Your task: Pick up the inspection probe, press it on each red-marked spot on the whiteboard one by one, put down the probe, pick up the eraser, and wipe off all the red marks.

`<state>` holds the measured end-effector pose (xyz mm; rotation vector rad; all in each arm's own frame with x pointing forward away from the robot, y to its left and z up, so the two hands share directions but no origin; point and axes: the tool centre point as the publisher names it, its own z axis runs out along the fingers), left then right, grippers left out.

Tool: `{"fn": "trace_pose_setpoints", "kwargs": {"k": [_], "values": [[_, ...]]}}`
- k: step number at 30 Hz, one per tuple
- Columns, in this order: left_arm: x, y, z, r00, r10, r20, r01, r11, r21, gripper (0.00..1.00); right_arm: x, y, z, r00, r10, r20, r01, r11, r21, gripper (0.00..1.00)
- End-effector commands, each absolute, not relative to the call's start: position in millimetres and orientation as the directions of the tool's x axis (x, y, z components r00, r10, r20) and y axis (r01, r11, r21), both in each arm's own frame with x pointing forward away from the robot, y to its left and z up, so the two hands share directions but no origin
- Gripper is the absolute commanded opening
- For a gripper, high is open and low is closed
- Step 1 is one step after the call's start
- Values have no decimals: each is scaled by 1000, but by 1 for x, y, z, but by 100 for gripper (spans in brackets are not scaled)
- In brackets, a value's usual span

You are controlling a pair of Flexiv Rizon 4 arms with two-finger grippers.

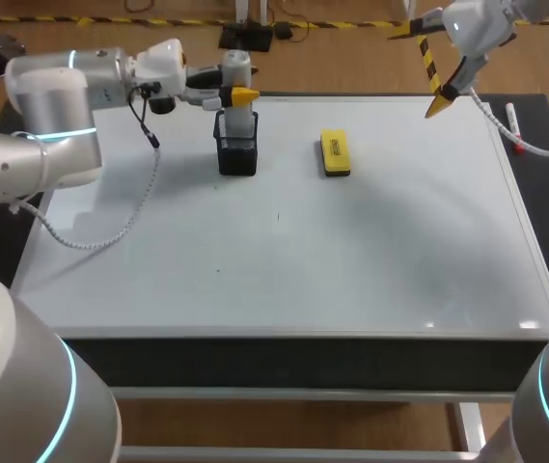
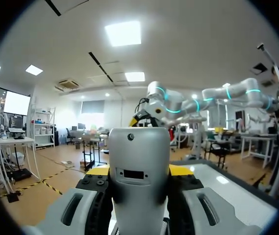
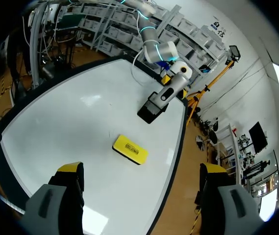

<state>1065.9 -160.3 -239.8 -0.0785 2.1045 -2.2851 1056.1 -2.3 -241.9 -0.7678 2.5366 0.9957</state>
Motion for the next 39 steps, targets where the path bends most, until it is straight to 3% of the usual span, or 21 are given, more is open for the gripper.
{"fn": "trace_pose_setpoints", "kwargs": {"k": [1, 36, 37, 38, 39], "values": [[1071, -161, -248, -999, -39, 8, -4, -94, -996, 0, 1057, -3, -242, -808, -371, -458, -583, 615, 531, 100], [1066, -153, -283, -999, 4, 37, -37, -114, -993, 1, 1057, -3, -242, -808, -371, -458, -583, 615, 531, 100], [1066, -153, -283, -999, 5, 37, -37, -115, -993, 33, 1057, -3, -242, -808, -371, -458, -583, 615, 531, 100], [1066, -153, -283, -999, 5, 38, -39, -114, -993, 78, 1057, -3, -242, -808, -371, -458, -583, 615, 531, 100], [1066, -153, -283, -999, 5, 39, -39, -114, -993, 100, 1057, -3, -242, -808, -371, -458, -583, 615, 531, 100]]}}
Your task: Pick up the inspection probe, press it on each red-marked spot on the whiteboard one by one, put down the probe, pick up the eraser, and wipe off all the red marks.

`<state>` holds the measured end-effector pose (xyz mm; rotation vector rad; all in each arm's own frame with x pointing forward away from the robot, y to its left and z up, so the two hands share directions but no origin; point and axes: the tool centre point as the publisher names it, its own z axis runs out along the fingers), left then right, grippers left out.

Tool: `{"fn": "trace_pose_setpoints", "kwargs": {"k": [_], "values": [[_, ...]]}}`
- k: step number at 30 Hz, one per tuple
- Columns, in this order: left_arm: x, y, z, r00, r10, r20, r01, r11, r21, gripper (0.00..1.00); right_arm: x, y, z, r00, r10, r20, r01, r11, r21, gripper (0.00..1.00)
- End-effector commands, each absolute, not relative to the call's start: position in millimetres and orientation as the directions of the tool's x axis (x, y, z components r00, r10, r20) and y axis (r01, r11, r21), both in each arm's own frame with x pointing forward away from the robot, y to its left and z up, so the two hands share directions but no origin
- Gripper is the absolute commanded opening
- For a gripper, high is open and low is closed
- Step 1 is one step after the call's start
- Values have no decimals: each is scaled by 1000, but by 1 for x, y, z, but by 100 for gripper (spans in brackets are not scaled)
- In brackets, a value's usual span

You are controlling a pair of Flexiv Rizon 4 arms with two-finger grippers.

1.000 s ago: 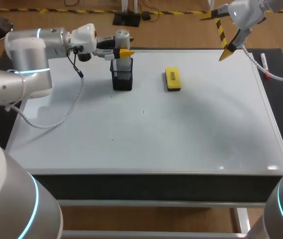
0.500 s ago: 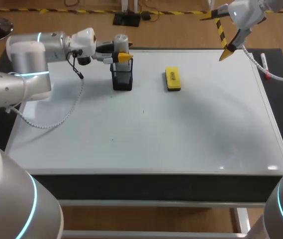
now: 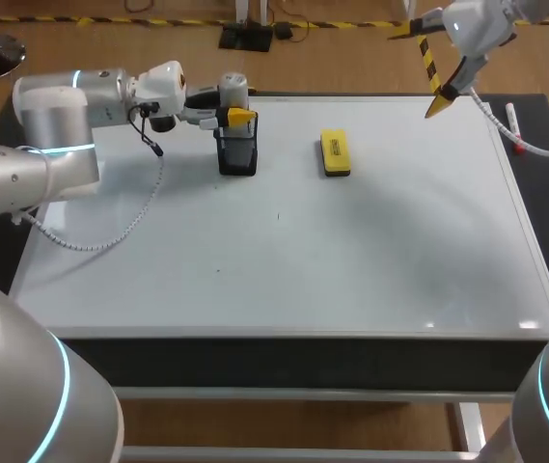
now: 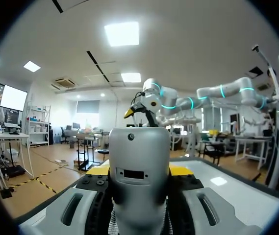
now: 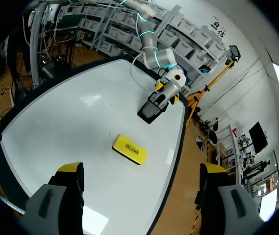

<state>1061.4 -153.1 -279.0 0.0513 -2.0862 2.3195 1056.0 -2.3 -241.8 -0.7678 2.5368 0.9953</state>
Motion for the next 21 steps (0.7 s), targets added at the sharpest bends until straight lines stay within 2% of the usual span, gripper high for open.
{"fn": "trace_pose_setpoints", "kwargs": {"k": [1, 9, 21], "values": [[1066, -153, -283, -999, -1, 40, -40, -114, -993, 100, 1057, -3, -242, -808, -371, -458, -583, 615, 531, 100], [1066, -141, -273, -997, -57, 58, -57, -30, -998, 100, 1057, -3, -242, -808, -371, -458, -583, 615, 531, 100], [1039, -91, -270, -911, -405, 80, -205, 274, -940, 100, 1057, -3, -242, -808, -371, -458, -583, 615, 531, 100]]}}
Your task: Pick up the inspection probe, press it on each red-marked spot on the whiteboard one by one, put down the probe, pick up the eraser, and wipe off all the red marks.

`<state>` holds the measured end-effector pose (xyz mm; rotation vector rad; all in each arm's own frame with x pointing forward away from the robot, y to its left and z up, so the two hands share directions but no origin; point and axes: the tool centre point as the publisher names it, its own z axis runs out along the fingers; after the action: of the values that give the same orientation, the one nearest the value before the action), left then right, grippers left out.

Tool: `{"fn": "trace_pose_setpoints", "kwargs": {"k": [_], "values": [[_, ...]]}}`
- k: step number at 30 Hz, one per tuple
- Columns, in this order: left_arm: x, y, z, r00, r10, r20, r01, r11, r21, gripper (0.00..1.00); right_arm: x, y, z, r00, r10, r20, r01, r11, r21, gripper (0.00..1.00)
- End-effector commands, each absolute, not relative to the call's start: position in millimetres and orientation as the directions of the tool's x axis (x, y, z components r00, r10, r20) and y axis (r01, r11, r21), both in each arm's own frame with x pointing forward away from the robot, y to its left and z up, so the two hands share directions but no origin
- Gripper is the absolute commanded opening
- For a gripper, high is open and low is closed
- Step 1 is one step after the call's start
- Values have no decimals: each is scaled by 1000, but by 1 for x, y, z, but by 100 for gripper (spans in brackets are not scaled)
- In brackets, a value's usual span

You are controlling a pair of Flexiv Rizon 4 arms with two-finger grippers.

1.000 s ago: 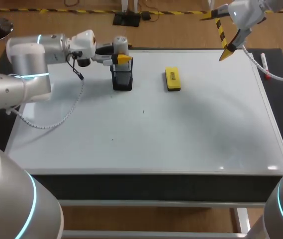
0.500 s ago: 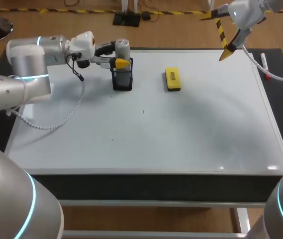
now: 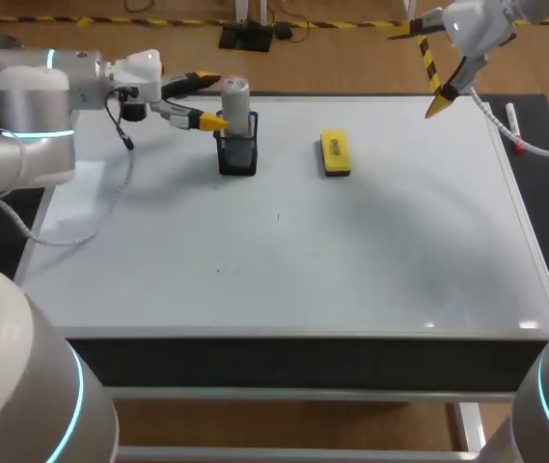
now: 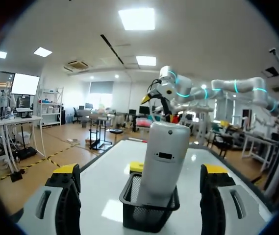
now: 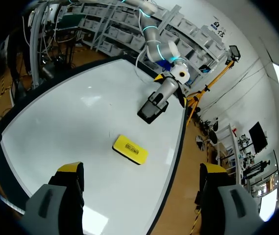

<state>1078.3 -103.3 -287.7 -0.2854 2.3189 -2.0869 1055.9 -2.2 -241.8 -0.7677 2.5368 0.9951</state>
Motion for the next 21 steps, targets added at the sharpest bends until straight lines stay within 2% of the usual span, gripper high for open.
{"fn": "trace_pose_setpoints", "kwargs": {"k": [1, 9, 17, 21], "values": [[1037, -89, -270, -902, -425, 81, -217, 284, -934, 100, 1057, -3, -242, -808, -371, -458, -583, 615, 531, 100], [1005, -70, -276, -830, -553, 68, -309, 355, -882, 100, 1057, -3, -242, -808, -371, -458, -583, 615, 531, 100], [960, -58, -273, -790, -610, 59, -336, 352, -874, 100, 1057, -3, -242, -808, -371, -458, -583, 615, 531, 100], [960, -58, -273, -790, -610, 59, -336, 352, -874, 100, 1057, -3, -242, -808, -371, -458, -583, 615, 531, 100]]}}
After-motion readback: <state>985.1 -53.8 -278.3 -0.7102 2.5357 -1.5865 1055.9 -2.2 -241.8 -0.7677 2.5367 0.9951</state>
